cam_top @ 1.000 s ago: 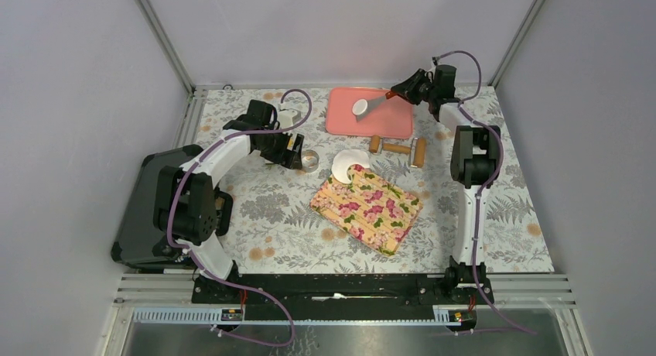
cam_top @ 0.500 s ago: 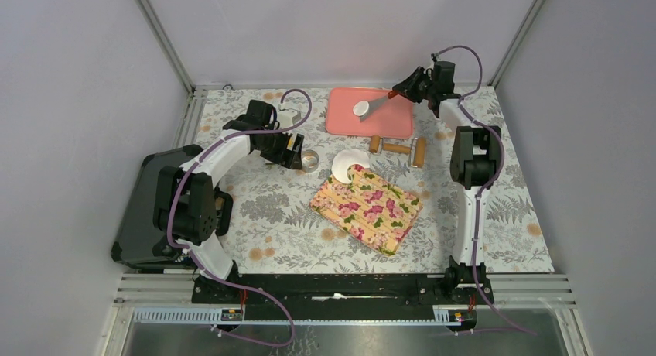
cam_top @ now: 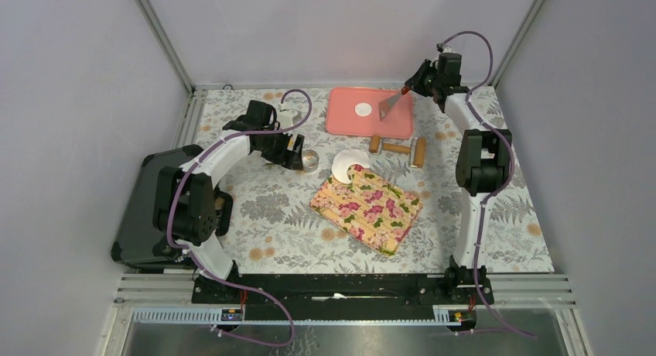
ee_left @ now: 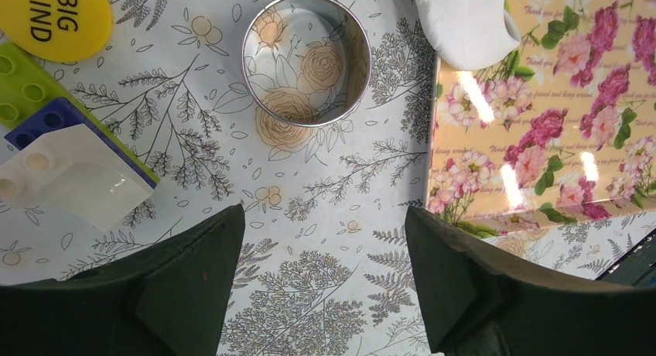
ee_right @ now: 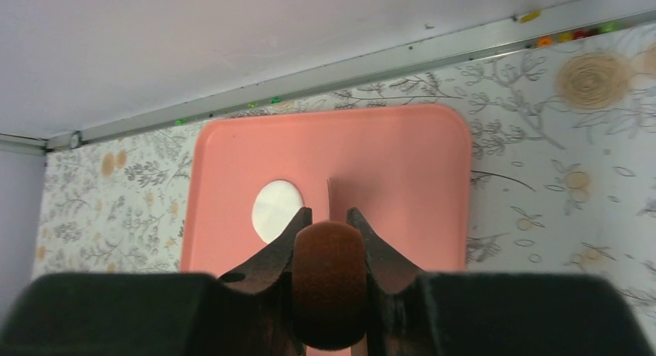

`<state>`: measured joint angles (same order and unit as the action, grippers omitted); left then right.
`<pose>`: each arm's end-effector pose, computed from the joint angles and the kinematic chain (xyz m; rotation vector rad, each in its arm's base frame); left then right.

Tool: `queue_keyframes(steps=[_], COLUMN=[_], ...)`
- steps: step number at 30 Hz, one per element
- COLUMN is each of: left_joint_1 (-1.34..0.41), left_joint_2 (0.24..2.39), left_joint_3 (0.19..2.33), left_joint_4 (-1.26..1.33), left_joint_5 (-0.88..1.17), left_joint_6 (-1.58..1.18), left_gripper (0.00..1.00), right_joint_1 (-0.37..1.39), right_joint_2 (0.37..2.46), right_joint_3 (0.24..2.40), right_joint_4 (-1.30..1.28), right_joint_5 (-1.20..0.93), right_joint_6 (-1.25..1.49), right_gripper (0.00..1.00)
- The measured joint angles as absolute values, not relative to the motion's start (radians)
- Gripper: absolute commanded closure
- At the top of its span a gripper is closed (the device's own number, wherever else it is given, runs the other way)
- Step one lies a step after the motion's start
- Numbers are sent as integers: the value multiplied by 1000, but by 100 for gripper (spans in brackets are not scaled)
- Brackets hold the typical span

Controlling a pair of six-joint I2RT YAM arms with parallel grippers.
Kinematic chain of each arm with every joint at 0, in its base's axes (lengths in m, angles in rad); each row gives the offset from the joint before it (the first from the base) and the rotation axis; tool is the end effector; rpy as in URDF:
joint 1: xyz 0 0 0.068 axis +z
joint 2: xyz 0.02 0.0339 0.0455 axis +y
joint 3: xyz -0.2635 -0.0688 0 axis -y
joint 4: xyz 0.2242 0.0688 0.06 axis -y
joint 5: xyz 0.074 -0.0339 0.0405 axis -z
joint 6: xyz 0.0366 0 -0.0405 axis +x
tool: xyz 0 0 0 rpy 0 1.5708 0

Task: Roll out the dumpling wrappers from the dough
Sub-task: Place the dumpling wrapper on the plate, then place the spatula at the center of the board.

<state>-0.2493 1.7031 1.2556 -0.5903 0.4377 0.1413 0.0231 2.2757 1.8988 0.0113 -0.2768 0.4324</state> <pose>0.3230 -0.0983 0.2395 0.6518 2.4909 -0.6086 0.5229 0.0221 0.2484 0.2139 1.9526 0.5691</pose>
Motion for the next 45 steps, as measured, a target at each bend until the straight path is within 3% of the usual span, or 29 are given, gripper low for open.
queue_keyframes(steps=[2, 5, 9, 17, 25, 31, 41, 45], left_joint_1=[-249, -249, -241, -208, -206, -205, -205, -205], left_joint_2=[1700, 1686, 1659, 1540, 1444, 1409, 1335, 1340], left_joint_3=[1256, 1256, 1256, 1262, 1197, 1121, 1102, 1102], left_joint_4=[-590, -590, -597, -665, -710, -725, -710, -704], left_joint_5=[439, 439, 440, 442, 445, 453, 465, 464], left_joint_6=[142, 142, 152, 205, 240, 266, 274, 273], left_gripper=[18, 8, 1, 1, 1, 1, 1, 1], right_joint_1=[20, 2, -86, -379, -373, -373, -373, -372], right_joint_2=[2247, 2202, 2085, 1539, 1153, 1170, 1377, 1451], right_joint_3=[1885, 1862, 1765, 1155, 705, 637, 572, 572], right_joint_4=[-8, -38, -35, 96, 136, 247, 446, 470], right_joint_5=[-257, -260, -384, -577, -662, -663, -650, -656], right_joint_6=[395, 383, 469, 555, 498, 508, 574, 591], right_gripper=[100, 100, 100, 100, 100, 100, 100, 81])
